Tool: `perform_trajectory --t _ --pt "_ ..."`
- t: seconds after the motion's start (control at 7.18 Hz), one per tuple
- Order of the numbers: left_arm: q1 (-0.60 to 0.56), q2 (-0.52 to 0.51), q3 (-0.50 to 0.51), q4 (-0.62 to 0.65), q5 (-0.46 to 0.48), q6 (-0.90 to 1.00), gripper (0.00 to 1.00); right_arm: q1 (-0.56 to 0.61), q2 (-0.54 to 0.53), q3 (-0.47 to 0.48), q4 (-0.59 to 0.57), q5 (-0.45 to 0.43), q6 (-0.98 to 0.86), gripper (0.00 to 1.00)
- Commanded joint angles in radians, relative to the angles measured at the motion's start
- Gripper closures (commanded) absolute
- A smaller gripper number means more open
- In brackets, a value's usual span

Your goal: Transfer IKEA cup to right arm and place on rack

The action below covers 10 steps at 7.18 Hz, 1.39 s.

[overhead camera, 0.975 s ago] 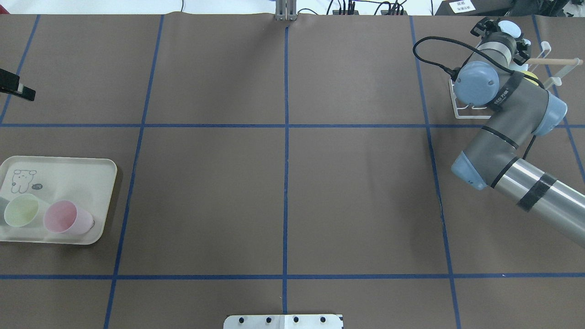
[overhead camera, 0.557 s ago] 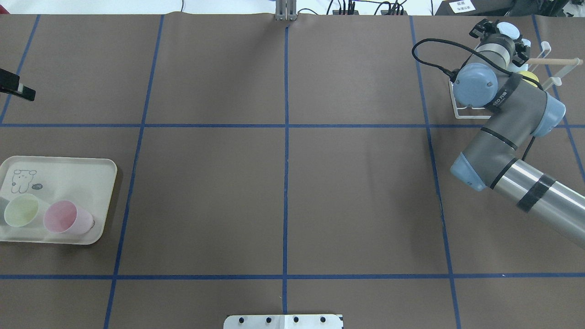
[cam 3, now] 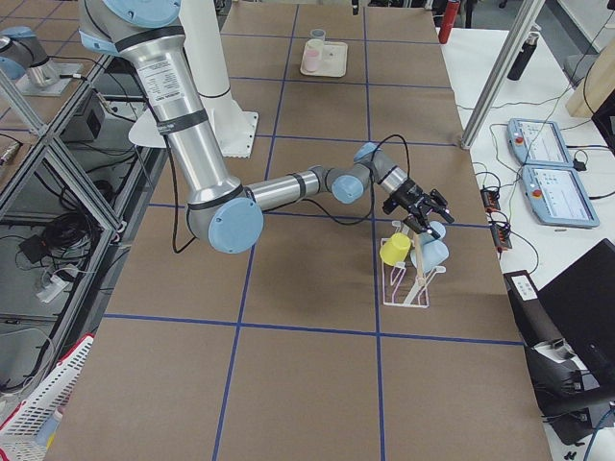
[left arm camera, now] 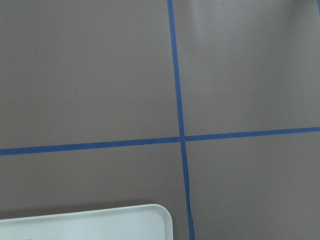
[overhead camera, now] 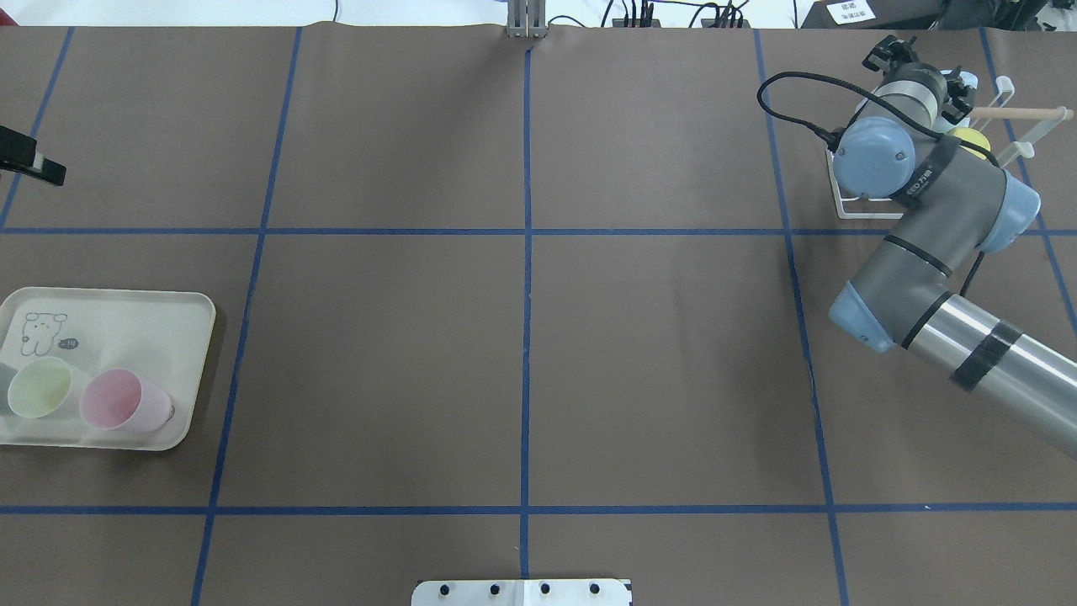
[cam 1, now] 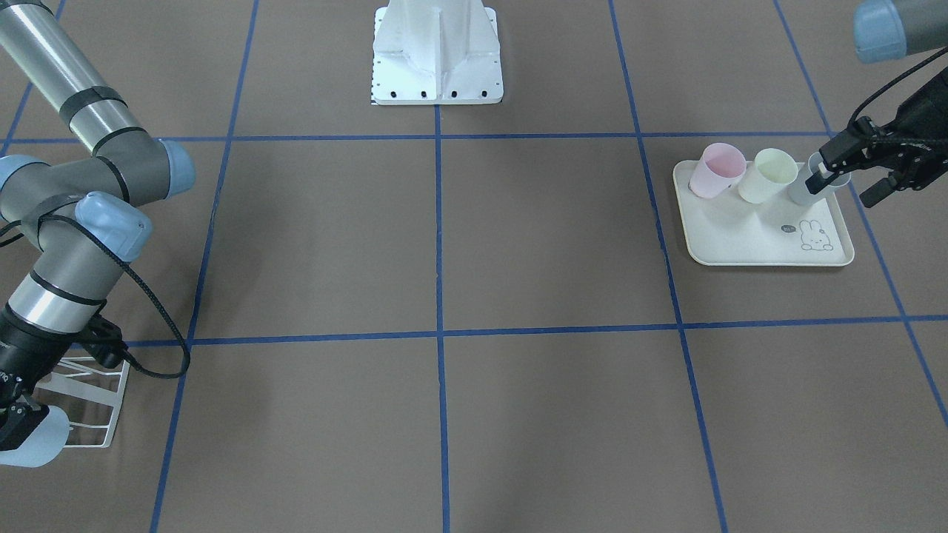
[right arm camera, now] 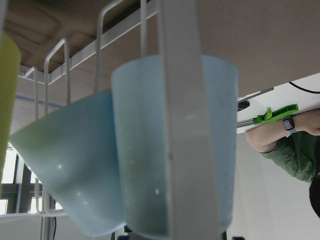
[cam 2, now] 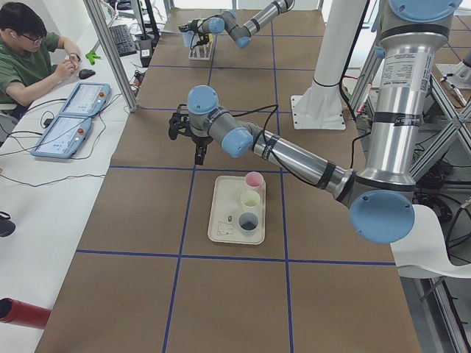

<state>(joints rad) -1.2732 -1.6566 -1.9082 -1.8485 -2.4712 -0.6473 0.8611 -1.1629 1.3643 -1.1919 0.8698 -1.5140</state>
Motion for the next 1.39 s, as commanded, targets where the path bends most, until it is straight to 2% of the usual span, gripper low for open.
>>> perform_trajectory --t 0.0,0.14,0.42,0.56,0.84,1.25 --pt "0.000 0.000 0.000 0.000 0.000 0.000 0.00 0.001 0.012 0.022 0.000 0.005 -0.002 0.01" --pt "0.000 -0.002 0.001 0.000 0.000 0.000 0.00 0.009 0.017 0.053 -0.003 0.020 0.000 0.01" --pt "0.000 -0.002 0.000 0.000 0.000 0.000 0.00 0.059 0.011 0.151 -0.005 0.134 0.030 0.01" --pt "0.000 -0.002 0.000 0.000 0.000 0.000 0.00 0.078 0.002 0.207 -0.009 0.206 0.134 0.01" --pt "0.000 0.001 -0.003 -0.002 0.009 0.002 0.00 0.085 -0.047 0.301 -0.009 0.401 0.500 0.01" --pt "0.000 0.005 -0.009 0.000 0.035 0.015 0.00 0.084 -0.095 0.432 -0.009 0.585 1.028 0.01"
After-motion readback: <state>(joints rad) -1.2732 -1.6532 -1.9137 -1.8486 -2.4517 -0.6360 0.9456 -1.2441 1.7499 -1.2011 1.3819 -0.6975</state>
